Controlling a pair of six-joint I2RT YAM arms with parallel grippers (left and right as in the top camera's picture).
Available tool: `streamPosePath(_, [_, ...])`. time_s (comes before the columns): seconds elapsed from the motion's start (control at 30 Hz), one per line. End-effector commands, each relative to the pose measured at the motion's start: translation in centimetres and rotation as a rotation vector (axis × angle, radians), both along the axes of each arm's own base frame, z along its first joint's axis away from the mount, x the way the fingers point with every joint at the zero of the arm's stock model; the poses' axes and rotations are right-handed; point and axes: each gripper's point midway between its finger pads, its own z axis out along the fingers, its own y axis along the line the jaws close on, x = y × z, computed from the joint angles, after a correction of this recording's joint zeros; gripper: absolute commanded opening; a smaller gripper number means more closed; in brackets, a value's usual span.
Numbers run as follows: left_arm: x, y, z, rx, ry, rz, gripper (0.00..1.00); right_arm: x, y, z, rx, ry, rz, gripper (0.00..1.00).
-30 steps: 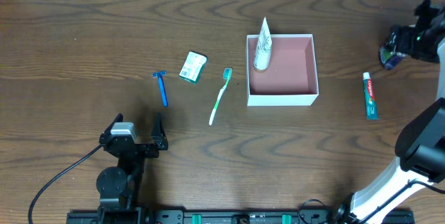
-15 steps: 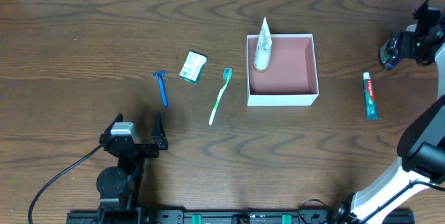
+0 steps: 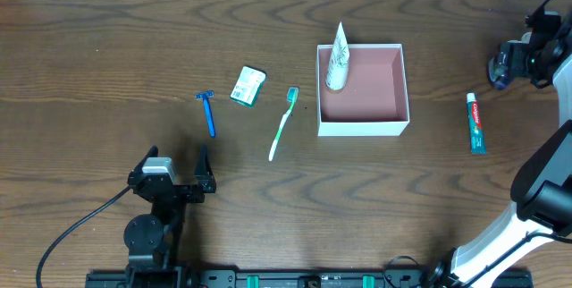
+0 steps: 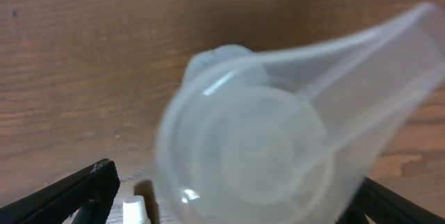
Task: Pack container
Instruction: 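Close the right gripper around the soap bottle pump head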
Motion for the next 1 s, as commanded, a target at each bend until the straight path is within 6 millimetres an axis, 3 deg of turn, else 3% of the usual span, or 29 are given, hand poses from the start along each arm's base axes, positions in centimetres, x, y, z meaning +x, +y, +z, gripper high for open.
streamPosePath(0.0, [-0.1,0.0,-1.6,0.005,0.046,-0.003,0.98,0.1,0.1,-0.2,0.016,-0.019,0.033,0.97])
streamPosePath(0.57, [-0.1,0.0,-1.6,0.005,0.046,-0.002,0.98,-0.4,-1.2,-2.7,-0.020,-0.052,0.031,0.98])
streamPosePath(0.97, [-0.1,0.0,-1.6,0.005,0.046,-0.002,0.98,0.5,-0.2,-2.7,0.024,-0.113,0.074,0.98])
